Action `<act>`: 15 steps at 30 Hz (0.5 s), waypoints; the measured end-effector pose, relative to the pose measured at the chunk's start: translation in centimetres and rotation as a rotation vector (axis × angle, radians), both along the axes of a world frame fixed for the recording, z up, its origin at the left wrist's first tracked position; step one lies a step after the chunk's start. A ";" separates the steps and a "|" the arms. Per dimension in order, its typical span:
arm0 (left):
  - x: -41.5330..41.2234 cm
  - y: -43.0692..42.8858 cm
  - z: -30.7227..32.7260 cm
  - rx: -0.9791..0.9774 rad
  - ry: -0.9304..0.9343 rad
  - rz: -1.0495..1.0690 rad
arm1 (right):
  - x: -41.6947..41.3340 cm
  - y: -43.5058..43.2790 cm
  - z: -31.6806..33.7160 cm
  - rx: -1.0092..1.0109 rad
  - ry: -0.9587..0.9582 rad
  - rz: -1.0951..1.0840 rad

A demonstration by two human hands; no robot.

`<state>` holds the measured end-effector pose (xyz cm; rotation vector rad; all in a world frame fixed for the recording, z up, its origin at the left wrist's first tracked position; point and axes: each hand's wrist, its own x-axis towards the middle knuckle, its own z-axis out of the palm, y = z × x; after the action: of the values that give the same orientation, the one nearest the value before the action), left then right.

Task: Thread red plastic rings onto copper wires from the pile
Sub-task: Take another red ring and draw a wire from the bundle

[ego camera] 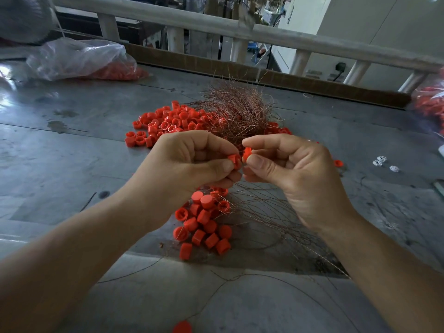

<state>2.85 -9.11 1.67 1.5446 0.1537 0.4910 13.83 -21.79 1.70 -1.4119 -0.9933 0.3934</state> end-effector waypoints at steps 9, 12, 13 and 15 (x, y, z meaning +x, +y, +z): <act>0.0 0.1 0.0 -0.017 -0.008 -0.005 | 0.1 0.0 0.0 0.004 0.014 0.012; 0.0 0.1 0.0 -0.016 -0.001 0.000 | 0.0 0.0 0.0 -0.007 -0.057 0.002; 0.0 0.1 -0.1 -0.012 0.002 0.003 | -0.1 0.0 0.0 -0.011 -0.096 -0.006; 0.0 0.0 -0.1 -0.008 0.005 0.005 | -0.3 0.0 -0.1 -0.014 -0.153 -0.019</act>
<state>2.84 -9.10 1.60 1.5383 0.1637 0.4902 13.57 -21.77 1.57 -1.4799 -1.1015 0.2826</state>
